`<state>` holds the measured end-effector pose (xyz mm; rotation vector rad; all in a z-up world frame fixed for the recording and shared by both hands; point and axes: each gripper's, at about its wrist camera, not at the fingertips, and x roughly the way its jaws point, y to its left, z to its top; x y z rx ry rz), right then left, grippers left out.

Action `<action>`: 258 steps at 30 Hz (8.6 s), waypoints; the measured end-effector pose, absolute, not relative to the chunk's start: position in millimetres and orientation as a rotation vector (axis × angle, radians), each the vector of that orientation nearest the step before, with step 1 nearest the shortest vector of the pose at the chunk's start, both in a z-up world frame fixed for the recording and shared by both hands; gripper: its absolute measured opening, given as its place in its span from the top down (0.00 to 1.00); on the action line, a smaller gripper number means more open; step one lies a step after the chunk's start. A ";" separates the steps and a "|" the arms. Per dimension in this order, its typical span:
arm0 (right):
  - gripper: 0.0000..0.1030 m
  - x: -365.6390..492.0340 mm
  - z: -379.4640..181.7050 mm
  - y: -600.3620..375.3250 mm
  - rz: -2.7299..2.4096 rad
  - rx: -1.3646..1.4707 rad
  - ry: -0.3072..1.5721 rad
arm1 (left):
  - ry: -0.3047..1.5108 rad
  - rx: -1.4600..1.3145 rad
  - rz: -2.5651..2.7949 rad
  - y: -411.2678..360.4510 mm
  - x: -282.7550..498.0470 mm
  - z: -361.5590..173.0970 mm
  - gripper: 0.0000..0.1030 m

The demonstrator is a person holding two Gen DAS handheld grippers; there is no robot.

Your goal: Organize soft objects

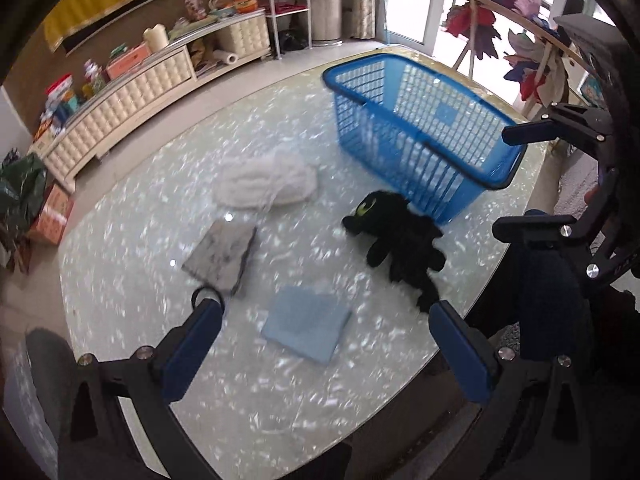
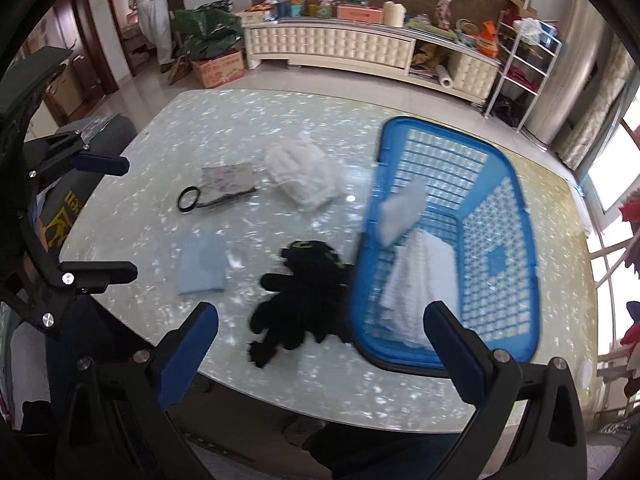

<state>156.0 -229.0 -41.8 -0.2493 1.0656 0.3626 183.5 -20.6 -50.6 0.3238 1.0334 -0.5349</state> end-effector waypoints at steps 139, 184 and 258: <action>0.59 182.8 -72.3 -280.0 0.231 -0.262 1.039 | 0.952 0.227 -0.592 -112.2 239.8 -55.3 0.90; 0.59 233.7 -154.2 -312.4 0.188 -0.431 1.238 | 1.052 0.256 -0.616 -159.2 287.1 -93.6 0.90; 0.00 178.6 -96.6 -352.4 0.096 -0.091 1.060 | 0.966 0.534 -0.826 -248.1 352.8 -110.6 0.90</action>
